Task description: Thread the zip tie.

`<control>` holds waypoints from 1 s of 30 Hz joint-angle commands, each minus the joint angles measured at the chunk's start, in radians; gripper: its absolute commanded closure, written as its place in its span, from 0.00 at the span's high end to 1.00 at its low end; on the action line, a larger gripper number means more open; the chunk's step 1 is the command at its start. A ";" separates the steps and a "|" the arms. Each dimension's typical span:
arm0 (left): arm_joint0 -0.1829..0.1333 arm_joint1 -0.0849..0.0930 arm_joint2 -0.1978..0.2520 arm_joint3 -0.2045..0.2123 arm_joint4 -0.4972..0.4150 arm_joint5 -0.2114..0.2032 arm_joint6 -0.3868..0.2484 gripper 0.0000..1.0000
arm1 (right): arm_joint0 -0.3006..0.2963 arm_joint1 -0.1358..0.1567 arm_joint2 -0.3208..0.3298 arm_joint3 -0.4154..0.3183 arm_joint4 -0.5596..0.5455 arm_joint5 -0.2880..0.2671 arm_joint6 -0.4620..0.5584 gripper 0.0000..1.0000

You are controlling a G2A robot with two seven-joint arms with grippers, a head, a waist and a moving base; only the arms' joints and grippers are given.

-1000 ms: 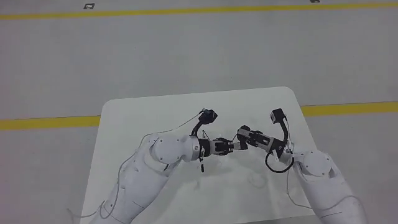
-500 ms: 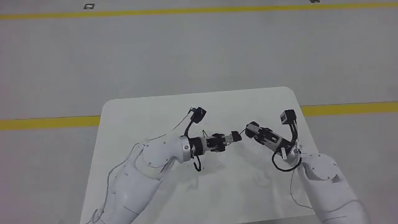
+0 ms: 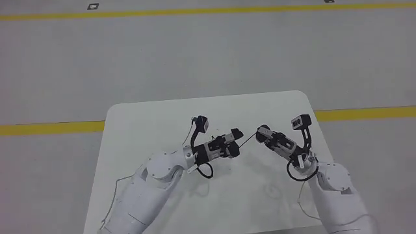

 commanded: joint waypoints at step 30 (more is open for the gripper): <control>-0.003 -0.003 0.059 -0.007 0.030 0.007 0.207 1.00 | -0.040 -0.019 -0.047 -0.063 -0.138 0.000 -0.207 0.00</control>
